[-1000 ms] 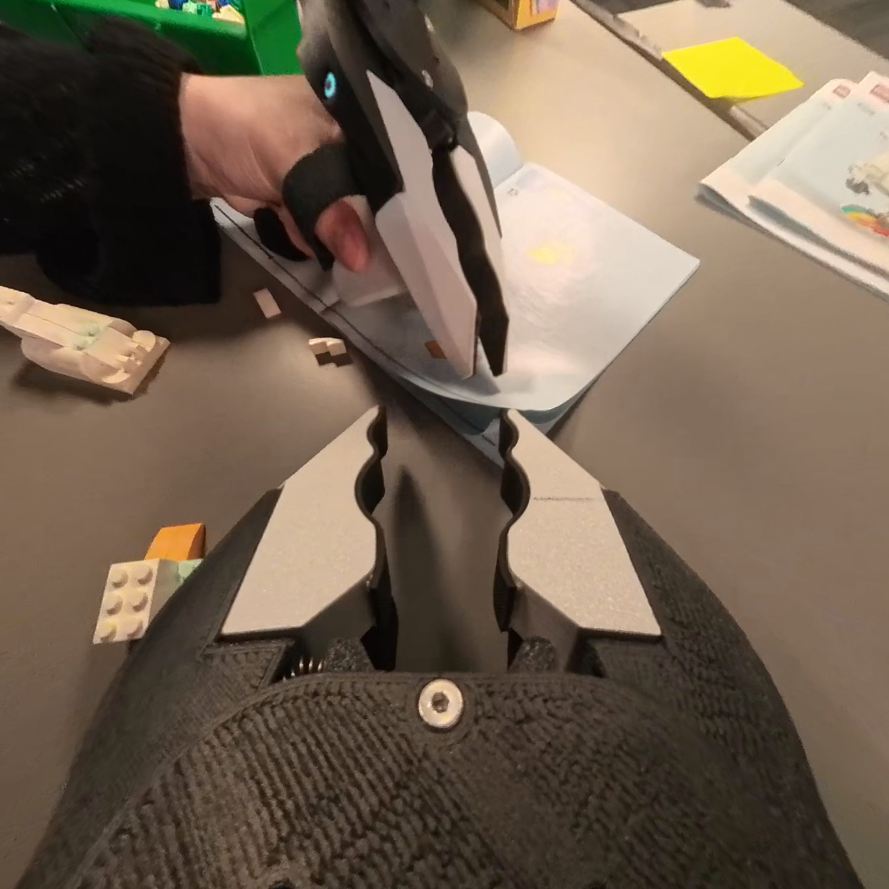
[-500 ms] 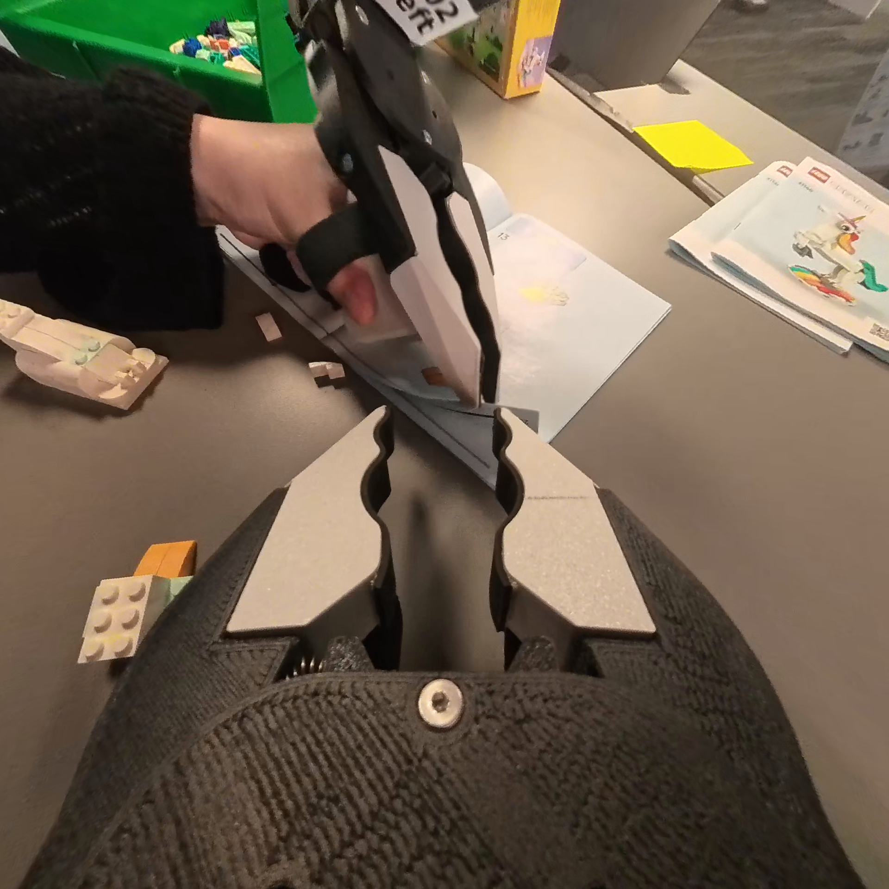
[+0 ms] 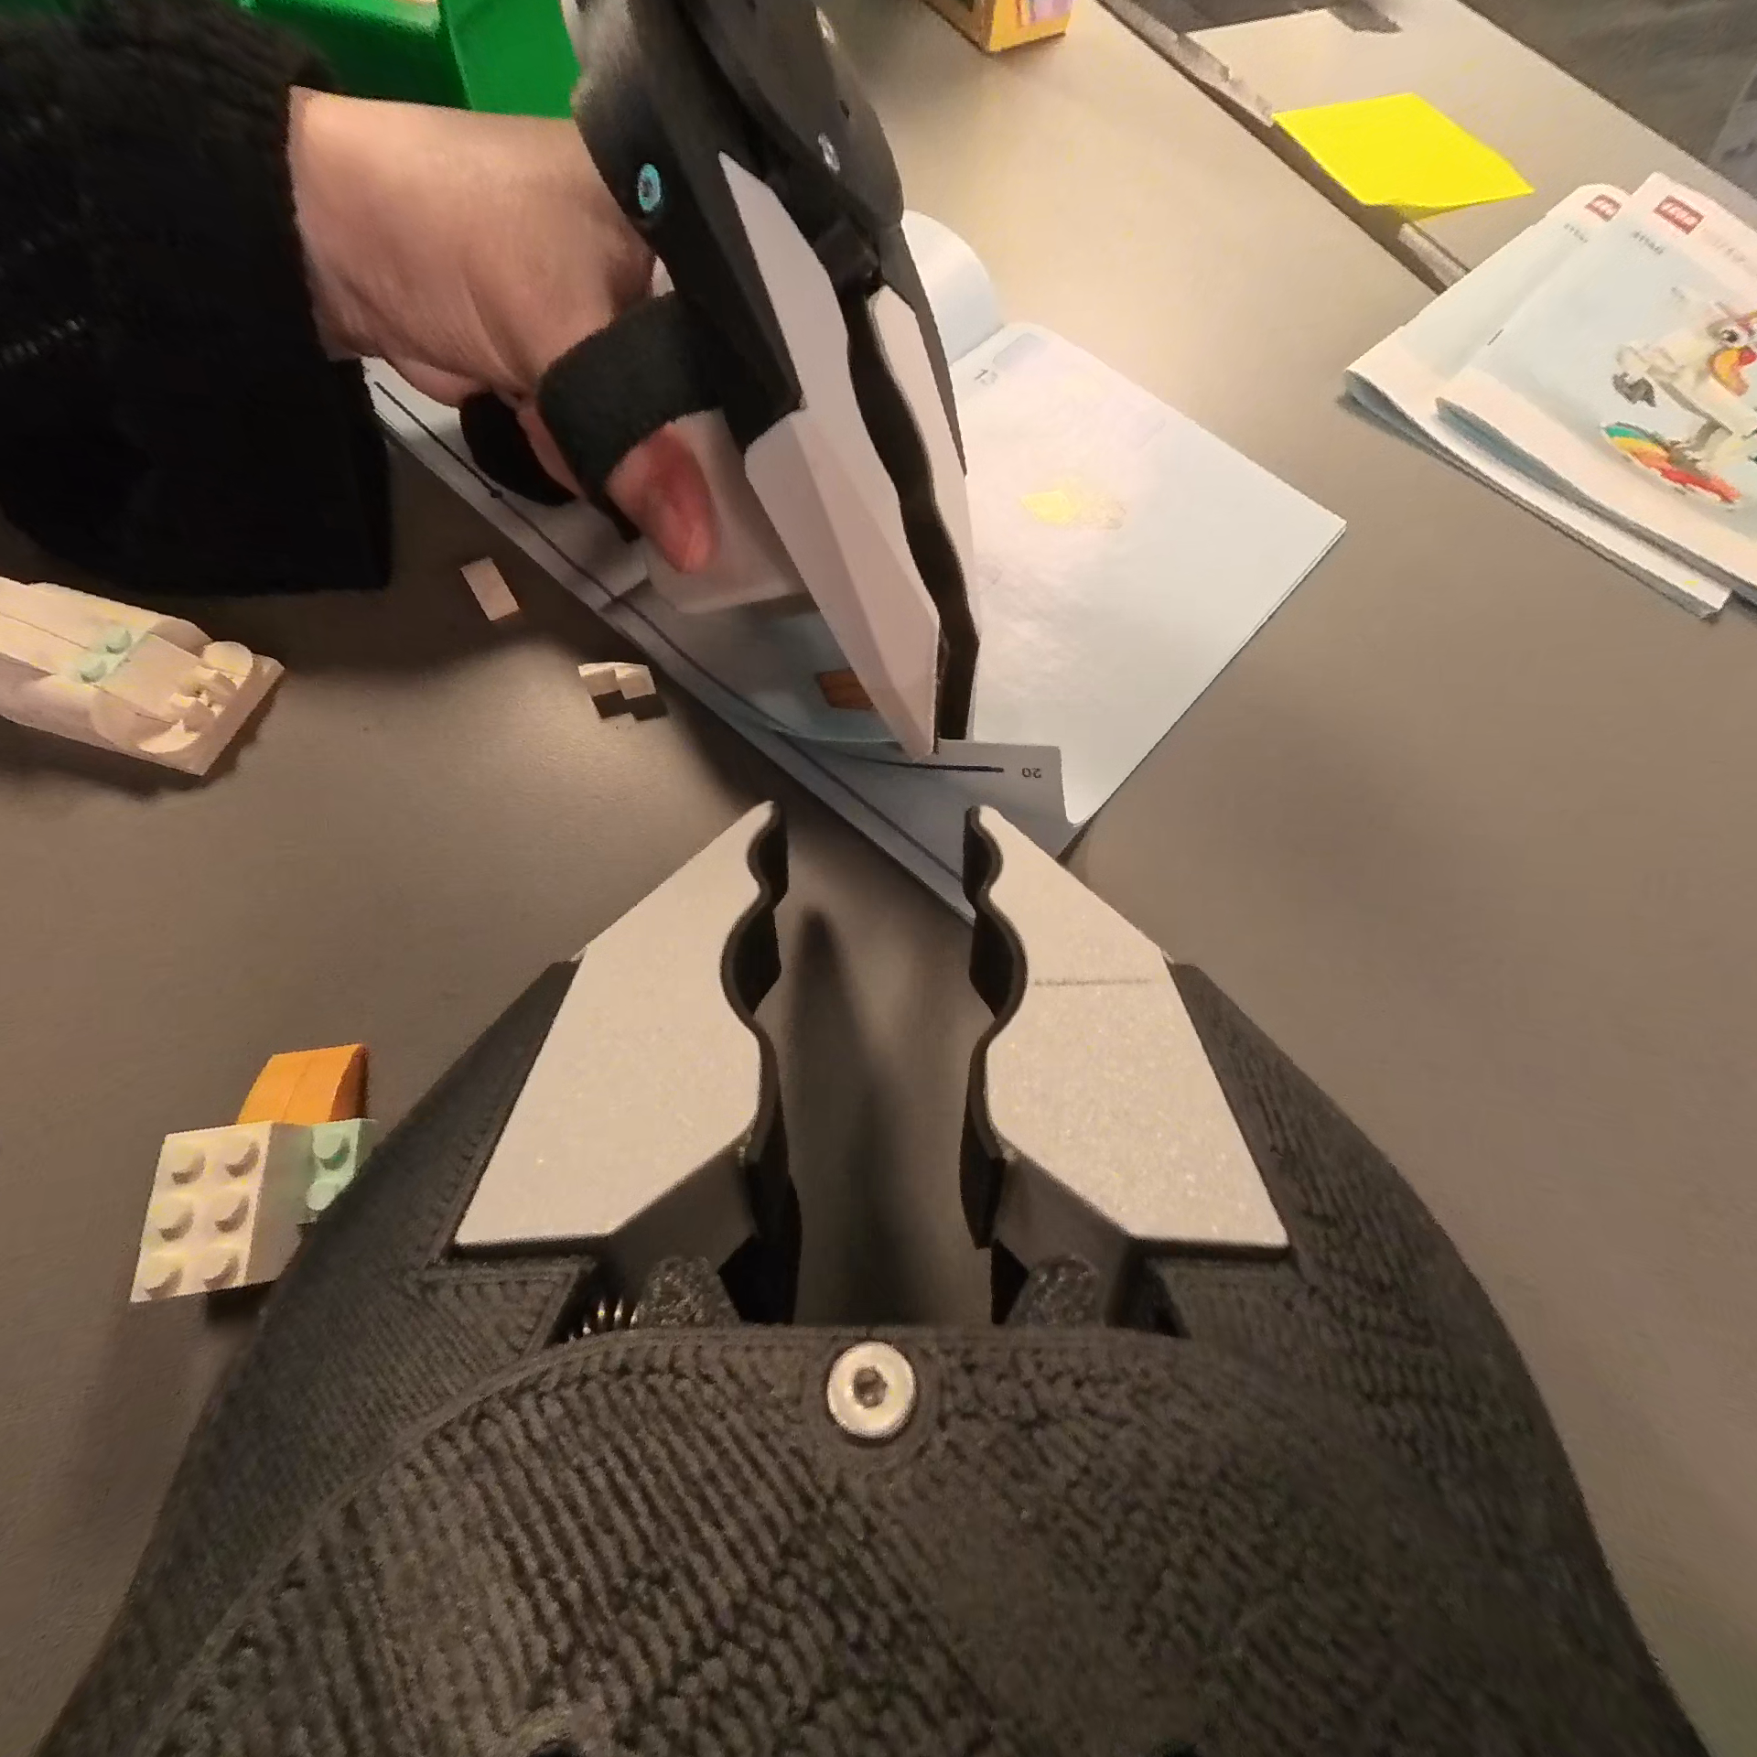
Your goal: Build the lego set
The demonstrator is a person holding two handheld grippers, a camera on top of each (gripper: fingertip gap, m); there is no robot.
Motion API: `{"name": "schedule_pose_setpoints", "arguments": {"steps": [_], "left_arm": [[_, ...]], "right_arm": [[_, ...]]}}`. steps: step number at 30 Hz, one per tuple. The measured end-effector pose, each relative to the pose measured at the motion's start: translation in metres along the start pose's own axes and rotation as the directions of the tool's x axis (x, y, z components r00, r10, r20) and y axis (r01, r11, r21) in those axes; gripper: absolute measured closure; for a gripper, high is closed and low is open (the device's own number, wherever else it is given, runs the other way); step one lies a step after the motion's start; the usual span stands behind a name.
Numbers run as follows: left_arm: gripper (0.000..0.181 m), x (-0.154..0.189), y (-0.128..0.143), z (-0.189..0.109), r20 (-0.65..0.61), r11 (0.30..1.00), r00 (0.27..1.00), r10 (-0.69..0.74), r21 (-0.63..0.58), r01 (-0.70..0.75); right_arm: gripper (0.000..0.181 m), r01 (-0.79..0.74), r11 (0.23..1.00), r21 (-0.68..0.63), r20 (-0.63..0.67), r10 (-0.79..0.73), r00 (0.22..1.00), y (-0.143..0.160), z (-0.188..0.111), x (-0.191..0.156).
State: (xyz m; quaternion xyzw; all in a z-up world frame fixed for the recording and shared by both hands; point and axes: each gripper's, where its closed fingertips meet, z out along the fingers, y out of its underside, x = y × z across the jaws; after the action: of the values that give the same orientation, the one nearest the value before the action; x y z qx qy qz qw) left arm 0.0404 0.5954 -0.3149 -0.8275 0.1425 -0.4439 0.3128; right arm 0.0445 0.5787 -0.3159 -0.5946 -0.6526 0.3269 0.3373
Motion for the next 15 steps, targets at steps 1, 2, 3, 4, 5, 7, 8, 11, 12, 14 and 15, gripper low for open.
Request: {"name": "schedule_pose_setpoints", "arguments": {"steps": [1, 2, 3, 4, 5, 7, 8, 11, 12, 14, 15], "left_arm": [[0.17, 0.0001, 0.0, 0.0, -0.001, 1.0, 1.0, -0.001, 0.0, 0.001], [0.17, 0.0005, 0.0, 0.0, -0.005, 1.0, 1.0, -0.001, 0.0, 0.001], [0.169, 0.0006, 0.0, 0.0, -0.006, 1.0, 1.0, -0.001, 0.0, 0.001], [0.169, 0.0008, 0.0, -0.0001, -0.008, 1.0, 1.0, -0.001, 0.0, 0.001], [0.169, 0.001, 0.0, -0.0001, -0.01, 1.0, 1.0, -0.002, 0.0, 0.002], [0.169, 0.0011, 0.0, 0.0, -0.014, 1.0, 1.0, -0.007, -0.001, 0.007], [0.169, 0.0013, 0.0001, -0.0001, -0.017, 1.0, 1.0, -0.009, -0.002, 0.009], [0.168, 0.002, 0.0001, -0.0003, -0.025, 1.0, 1.0, -0.013, -0.001, 0.013], [0.167, 0.0021, 0.0, -0.0003, -0.027, 1.0, 1.0, -0.014, -0.001, 0.014], [0.167, 0.0024, 0.0001, -0.0004, -0.03, 1.0, 0.999, -0.015, -0.002, 0.015], [0.167, 0.0021, -0.0001, -0.0003, -0.028, 1.0, 0.999, -0.018, -0.002, 0.018]], "right_arm": [[0.146, -0.004, 1.0, -0.003, -0.002, 0.004, 1.0, 0.0006, -0.0002, 0.0007], [0.146, -0.007, 1.0, -0.004, -0.003, 0.007, 1.0, 0.0012, -0.0005, 0.0013], [0.146, -0.009, 1.0, -0.004, -0.005, 0.009, 1.0, 0.0014, -0.0008, 0.0021], [0.146, -0.012, 1.0, -0.003, -0.008, 0.012, 1.0, 0.0015, -0.0012, 0.0029], [0.146, -0.014, 1.0, -0.003, -0.01, 0.014, 1.0, 0.0017, -0.0015, 0.0035], [0.147, -0.016, 1.0, -0.003, -0.016, 0.016, 1.0, 0.002, -0.002, 0.0047], [0.147, -0.016, 1.0, -0.003, -0.017, 0.016, 1.0, 0.0021, -0.0022, 0.0051], [0.148, -0.018, 1.0, -0.002, -0.023, 0.018, 1.0, 0.0021, -0.0023, 0.006], [0.148, -0.018, 1.0, -0.003, -0.026, 0.018, 1.0, 0.0022, -0.0023, 0.0064], [0.148, -0.013, 1.0, -0.008, -0.034, 0.013, 0.999, 0.0031, -0.0023, 0.0078], [0.149, -0.011, 1.0, -0.009, -0.036, 0.011, 0.999, 0.0034, -0.0023, 0.0081]]}}
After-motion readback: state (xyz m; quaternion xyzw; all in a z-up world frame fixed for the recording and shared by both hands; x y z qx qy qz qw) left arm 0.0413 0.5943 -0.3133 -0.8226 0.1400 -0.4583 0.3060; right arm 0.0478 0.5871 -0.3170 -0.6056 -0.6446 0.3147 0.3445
